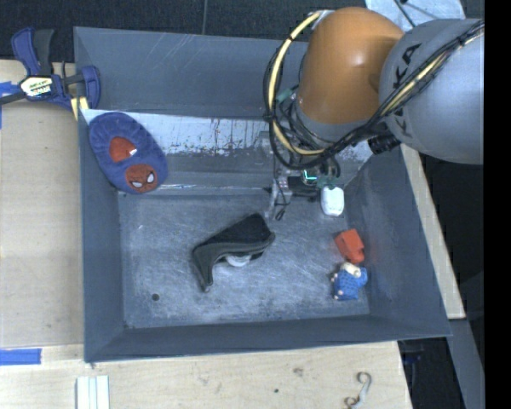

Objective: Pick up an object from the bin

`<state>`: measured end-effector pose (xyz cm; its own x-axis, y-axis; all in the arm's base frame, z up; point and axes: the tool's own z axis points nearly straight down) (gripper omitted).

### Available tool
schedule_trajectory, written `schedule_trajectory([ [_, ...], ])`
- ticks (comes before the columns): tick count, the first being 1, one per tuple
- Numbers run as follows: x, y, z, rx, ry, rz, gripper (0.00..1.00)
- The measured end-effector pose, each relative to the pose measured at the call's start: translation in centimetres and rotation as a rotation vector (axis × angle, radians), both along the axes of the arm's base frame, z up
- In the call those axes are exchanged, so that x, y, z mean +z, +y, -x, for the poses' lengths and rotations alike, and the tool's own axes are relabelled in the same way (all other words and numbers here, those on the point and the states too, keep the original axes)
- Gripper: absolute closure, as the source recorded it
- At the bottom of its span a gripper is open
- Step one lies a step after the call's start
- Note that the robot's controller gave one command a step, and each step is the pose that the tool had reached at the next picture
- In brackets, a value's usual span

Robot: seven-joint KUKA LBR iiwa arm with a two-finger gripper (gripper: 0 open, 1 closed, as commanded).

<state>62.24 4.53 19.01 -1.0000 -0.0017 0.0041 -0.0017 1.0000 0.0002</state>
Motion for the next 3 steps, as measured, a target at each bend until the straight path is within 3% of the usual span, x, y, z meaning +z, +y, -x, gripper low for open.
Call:
schedule_trajectory([
  [1, -10.3, 3.4, 4.0, 0.077, -0.003, 0.001, 0.0],
  [2, -11.0, 5.0, 3.9, 0.503, -0.015, 0.005, 0.0],
  [3, -11.0, 4.6, 4.3, 0.5, 0.011, 0.007, 1.0],
])
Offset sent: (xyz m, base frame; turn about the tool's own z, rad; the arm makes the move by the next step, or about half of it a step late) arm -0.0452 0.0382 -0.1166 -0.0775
